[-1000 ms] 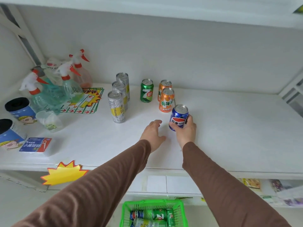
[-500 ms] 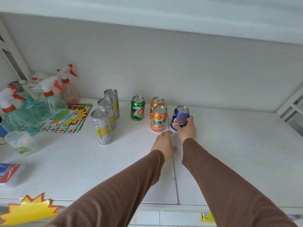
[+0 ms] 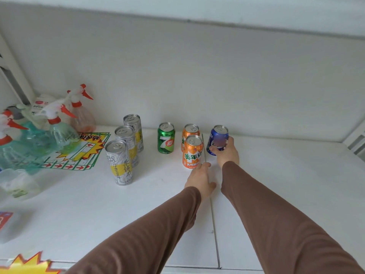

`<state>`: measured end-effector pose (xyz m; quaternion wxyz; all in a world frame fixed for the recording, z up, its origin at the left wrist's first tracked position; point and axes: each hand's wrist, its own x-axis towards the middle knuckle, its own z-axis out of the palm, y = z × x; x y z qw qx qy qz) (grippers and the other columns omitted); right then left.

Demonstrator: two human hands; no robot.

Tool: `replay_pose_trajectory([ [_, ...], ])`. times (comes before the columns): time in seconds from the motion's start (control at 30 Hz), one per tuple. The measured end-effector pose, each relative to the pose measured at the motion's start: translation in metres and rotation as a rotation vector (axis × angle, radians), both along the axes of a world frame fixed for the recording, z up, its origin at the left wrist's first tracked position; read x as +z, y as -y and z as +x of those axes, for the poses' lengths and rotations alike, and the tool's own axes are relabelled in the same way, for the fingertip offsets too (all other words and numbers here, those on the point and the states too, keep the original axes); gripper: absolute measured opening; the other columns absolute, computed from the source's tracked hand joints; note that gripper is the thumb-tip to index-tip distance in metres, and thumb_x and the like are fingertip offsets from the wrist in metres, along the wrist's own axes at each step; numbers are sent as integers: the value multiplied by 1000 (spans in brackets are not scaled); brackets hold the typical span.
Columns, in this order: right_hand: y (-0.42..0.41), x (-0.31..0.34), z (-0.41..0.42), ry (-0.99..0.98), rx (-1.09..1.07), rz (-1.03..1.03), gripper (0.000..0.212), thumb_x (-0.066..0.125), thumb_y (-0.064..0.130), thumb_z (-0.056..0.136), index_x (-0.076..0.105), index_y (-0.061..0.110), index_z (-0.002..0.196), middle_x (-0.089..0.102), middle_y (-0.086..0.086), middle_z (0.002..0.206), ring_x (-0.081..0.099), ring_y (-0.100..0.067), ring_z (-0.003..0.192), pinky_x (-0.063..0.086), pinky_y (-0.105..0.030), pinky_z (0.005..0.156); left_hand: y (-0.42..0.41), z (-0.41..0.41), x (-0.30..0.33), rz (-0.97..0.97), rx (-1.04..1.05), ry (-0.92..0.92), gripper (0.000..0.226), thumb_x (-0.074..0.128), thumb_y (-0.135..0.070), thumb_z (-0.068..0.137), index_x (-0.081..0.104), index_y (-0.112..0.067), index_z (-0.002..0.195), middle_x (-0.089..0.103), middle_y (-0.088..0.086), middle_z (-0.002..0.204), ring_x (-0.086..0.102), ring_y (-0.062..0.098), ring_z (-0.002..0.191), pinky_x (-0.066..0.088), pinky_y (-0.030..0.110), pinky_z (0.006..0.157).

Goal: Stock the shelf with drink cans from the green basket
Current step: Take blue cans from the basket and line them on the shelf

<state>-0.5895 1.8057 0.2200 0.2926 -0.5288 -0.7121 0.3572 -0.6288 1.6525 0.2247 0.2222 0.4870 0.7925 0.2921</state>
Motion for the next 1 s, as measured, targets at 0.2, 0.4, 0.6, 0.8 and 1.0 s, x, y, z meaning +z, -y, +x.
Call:
replay_pose_trajectory([
  [0.2,28,-6,25,-173,3,-122,92,80,24,84,21,25,155,39,-8,156,46,-27,139,41,-44,113,22,0,0,0,-3,-15,62,66,-24,85,38,-21,141,45,5,142,46,25,127,42,34,106],
  [0.4,111,-12,72,-254,60,-51,60,71,21,90,41,24,142,46,5,143,47,-14,126,43,-39,109,88,4,8,23,-75,-156,47,59,-25,88,47,-27,134,48,-1,133,47,21,122,44,36,101],
  [0.6,223,-11,116,-309,123,71,40,66,17,91,52,25,128,53,11,131,50,-9,121,44,-29,98,202,36,16,100,-105,-332,39,56,-25,89,53,-28,128,52,-6,126,49,17,117,47,36,92],
  [0.8,342,-44,168,-276,198,274,28,62,13,89,59,25,115,54,8,113,52,-12,111,43,-25,89,329,86,-18,91,-51,-488,43,57,-24,85,53,-25,128,55,-3,124,49,22,112,46,39,89],
  [1.0,414,-134,209,-124,267,199,24,62,10,89,61,19,112,56,3,111,52,-18,109,45,-38,93,412,117,-116,-161,0,-437,49,56,-18,85,47,-23,133,52,-1,128,46,23,117,46,39,92],
])
